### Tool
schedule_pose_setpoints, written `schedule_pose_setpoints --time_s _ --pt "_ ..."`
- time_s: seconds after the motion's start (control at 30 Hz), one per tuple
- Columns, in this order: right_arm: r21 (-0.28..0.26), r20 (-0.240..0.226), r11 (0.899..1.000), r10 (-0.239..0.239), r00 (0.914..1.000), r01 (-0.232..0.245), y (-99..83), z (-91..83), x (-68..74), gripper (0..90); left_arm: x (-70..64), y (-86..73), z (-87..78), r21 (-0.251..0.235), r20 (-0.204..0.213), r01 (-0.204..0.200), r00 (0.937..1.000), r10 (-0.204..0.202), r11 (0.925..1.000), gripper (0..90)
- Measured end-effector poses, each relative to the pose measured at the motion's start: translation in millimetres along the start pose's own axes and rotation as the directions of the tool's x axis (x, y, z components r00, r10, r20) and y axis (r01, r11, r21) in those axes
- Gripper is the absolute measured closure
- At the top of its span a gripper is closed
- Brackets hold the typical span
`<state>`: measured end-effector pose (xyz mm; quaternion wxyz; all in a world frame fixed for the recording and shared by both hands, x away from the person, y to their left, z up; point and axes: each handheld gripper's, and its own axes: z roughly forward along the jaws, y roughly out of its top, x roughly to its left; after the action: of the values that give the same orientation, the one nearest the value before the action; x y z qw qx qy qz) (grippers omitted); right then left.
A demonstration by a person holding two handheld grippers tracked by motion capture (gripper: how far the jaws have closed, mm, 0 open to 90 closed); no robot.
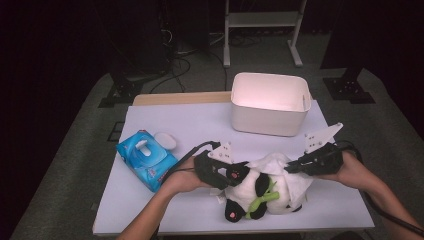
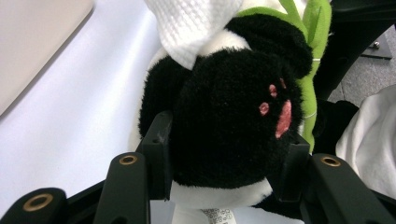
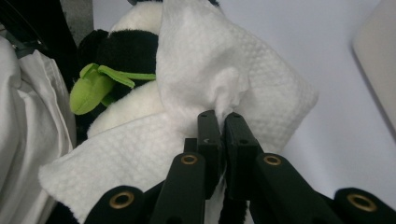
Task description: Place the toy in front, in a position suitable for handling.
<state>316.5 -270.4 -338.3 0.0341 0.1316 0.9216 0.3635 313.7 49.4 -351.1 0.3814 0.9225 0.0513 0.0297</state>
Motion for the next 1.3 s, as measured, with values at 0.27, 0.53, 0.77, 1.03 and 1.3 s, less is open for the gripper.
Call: schedule_pose_setpoints --time_s 0.27,0.53,0.77,1.03,1.3 --pt "-0.021 -0.01 1.0 0.011 0.9999 -0.011 -3.6 6.6 -1.1 85.8 -0.5 6.8 1.6 0.023 -0.008 0.02 0.9998 -0.02 0.9995 38.5" --pt "-0.045 -0.024 0.999 0.011 0.9997 -0.012 -4.6 9.5 2.4 85.9 -4.3 27.1 0.8 0.026 0.002 -0.015 0.9999 0.015 0.9995 31.7" --pt "-0.036 -0.008 0.999 -0.017 0.9998 0.016 -2.3 10.8 6.6 86.0 1.6 37.0 7.0 0.058 0.029 -0.011 0.9995 0.01 0.9982 29.4" --pt "-0.048 -0.005 0.998 -0.037 0.9993 0.036 -3.4 11.4 11.1 86.1 2.6 45.3 3.7 0.036 0.076 0.004 0.9971 -0.007 0.9994 28.6" --pt "-0.048 -0.005 0.997 -0.065 0.9979 0.065 -2.0 10.1 23.5 86.1 5.6 54.3 -5.1 0.045 0.067 0.0 0.9977 -0.003 0.999 31.1"
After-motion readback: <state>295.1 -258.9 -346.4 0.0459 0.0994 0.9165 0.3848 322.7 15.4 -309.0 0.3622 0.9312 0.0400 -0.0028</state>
